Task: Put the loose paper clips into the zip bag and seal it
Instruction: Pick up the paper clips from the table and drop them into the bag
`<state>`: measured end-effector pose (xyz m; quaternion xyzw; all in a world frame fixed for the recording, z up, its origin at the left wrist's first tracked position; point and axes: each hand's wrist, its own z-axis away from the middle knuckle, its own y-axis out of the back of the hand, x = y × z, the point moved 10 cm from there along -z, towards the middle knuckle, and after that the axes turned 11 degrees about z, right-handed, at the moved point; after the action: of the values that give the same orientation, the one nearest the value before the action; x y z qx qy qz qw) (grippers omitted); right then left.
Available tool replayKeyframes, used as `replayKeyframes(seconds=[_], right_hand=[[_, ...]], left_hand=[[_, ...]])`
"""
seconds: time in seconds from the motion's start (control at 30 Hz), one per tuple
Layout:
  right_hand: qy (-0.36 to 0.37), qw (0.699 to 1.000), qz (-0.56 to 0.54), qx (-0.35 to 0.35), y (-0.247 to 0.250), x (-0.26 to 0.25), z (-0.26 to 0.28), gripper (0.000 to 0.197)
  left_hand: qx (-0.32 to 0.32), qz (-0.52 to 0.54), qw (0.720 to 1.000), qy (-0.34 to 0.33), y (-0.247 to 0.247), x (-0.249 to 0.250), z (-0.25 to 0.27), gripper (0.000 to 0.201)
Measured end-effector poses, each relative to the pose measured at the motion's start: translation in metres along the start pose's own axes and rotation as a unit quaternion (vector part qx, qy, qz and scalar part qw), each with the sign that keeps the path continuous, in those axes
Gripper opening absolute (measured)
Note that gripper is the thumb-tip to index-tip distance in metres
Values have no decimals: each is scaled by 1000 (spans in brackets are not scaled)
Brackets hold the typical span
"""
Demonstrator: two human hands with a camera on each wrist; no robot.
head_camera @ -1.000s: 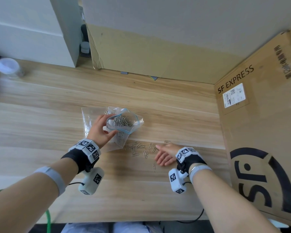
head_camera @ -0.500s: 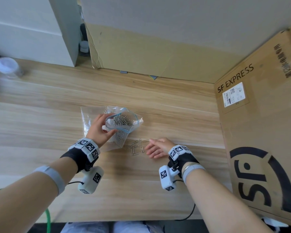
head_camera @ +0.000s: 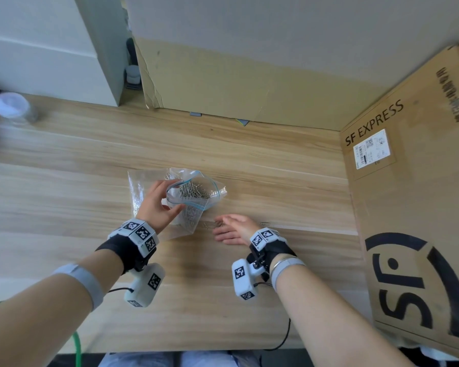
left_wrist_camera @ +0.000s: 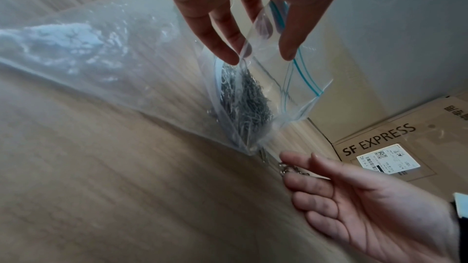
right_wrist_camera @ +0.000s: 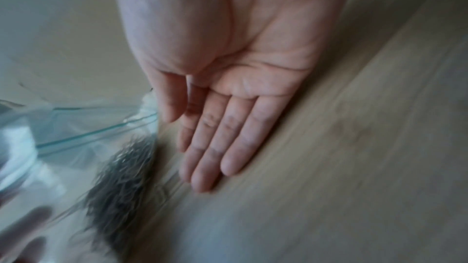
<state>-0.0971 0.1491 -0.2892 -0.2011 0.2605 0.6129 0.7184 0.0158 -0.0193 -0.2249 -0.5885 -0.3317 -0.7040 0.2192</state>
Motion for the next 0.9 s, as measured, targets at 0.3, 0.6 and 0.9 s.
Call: replayKeyframes(seconds=[0.3,0.6,0.9], right_hand=[[26,952,197,232,91,-10,28,13],[25,890,388,240,88,-2,36,90],[86,882,397,237,57,-28,18,52]], left_hand=[[-11,-10,1000,-7,-4,6,0,52],[-15,-7,1000,-9,-5,4,0,51],[-15,-8,1000,-2,-6,6,0,51]])
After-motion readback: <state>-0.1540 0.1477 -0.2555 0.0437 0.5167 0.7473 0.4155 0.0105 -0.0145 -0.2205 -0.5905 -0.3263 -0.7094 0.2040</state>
